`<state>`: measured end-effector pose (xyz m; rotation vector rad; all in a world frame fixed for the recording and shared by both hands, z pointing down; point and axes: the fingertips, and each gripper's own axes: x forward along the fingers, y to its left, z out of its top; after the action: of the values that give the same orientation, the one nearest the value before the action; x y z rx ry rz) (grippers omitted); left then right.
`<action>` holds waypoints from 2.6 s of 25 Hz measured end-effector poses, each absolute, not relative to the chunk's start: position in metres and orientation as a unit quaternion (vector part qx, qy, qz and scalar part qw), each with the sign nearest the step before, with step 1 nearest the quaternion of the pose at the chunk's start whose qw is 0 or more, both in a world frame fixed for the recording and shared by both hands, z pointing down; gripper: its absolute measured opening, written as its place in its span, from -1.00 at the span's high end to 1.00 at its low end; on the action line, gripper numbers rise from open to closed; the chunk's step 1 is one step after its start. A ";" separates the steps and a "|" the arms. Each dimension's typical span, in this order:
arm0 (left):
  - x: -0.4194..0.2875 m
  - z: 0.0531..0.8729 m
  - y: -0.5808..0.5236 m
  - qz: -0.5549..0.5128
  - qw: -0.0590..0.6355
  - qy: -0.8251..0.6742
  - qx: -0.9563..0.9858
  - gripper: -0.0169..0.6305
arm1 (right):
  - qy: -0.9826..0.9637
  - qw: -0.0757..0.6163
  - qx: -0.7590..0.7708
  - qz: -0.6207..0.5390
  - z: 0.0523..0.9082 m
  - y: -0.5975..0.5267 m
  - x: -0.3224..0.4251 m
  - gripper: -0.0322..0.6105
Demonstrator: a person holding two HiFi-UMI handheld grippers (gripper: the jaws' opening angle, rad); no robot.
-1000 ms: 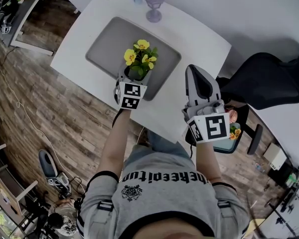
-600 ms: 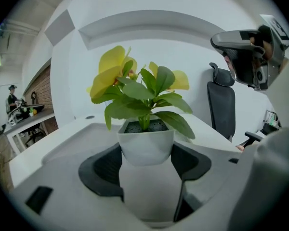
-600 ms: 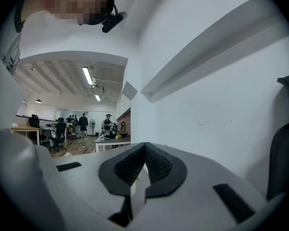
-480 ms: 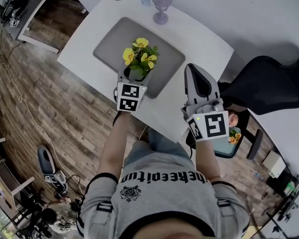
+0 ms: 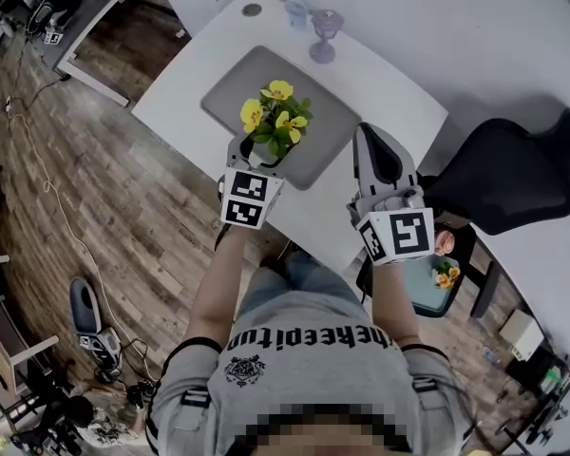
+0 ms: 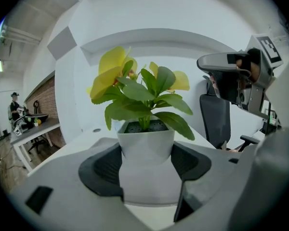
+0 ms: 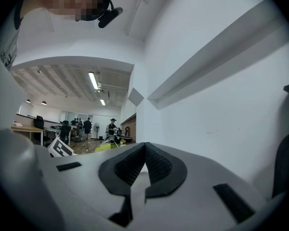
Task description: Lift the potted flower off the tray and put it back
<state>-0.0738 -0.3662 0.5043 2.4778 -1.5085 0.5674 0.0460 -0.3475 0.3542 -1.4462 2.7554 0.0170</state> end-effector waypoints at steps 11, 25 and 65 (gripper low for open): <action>-0.088 0.450 -0.330 0.145 0.083 -0.511 0.843 -0.06 | 0.881 0.019 -0.473 0.025 0.333 -0.320 0.034 0.89; -0.109 0.393 -0.288 0.104 0.056 -0.512 0.851 -0.06 | 0.873 0.026 -0.486 0.045 0.314 -0.278 0.028 0.89; -0.116 0.370 -0.276 0.084 0.032 -0.507 0.857 -0.06 | 0.866 0.029 -0.497 0.056 0.303 -0.243 0.025 0.89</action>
<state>-0.1161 -0.2756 0.3697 2.6383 -1.5622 0.2587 0.0247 -0.2427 0.3028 -1.5325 2.6710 0.1738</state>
